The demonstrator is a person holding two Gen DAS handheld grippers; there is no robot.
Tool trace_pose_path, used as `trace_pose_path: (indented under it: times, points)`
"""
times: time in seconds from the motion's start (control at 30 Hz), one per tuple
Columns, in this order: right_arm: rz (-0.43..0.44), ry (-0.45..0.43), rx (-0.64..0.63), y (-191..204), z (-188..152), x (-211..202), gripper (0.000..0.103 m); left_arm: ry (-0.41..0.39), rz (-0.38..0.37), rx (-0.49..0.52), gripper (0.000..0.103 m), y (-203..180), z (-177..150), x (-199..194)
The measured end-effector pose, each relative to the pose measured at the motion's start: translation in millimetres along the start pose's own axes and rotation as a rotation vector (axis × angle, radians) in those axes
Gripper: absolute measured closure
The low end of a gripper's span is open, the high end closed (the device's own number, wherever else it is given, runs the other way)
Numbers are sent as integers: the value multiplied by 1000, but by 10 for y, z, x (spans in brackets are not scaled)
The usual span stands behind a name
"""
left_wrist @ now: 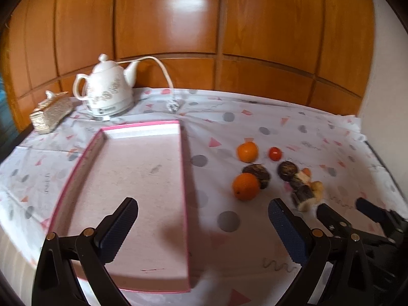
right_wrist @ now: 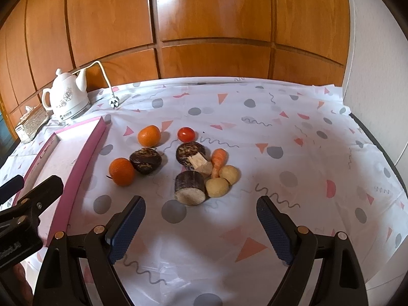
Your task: Organize fruits
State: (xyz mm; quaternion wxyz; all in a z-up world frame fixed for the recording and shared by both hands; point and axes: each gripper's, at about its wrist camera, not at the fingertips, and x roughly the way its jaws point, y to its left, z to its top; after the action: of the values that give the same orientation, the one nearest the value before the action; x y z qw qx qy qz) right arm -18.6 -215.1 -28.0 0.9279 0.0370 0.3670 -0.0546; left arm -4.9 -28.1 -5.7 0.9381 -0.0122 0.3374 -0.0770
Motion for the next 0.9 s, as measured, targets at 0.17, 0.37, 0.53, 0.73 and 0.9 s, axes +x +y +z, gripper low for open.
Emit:
trace_pose_path:
  times: [0.17, 0.37, 0.53, 0.73, 0.9]
  points:
    - [14, 15, 28, -175, -5, 39, 13, 63, -119, -15, 0, -39, 11, 94]
    - [32, 40, 66, -419, -63, 92, 16, 101, -159, 24, 0, -157, 26, 165]
    - [68, 64, 72, -483, -74, 159, 33, 147, -186, 23, 13, -174, 45, 293]
    - [105, 84, 58, -460, -65, 229, 48, 170, -186, 80, 31, -314, 146, 496]
    - [116, 85, 40, -451, -9, 300, 48, 175, -139, 103, 32, -392, 235, 731]
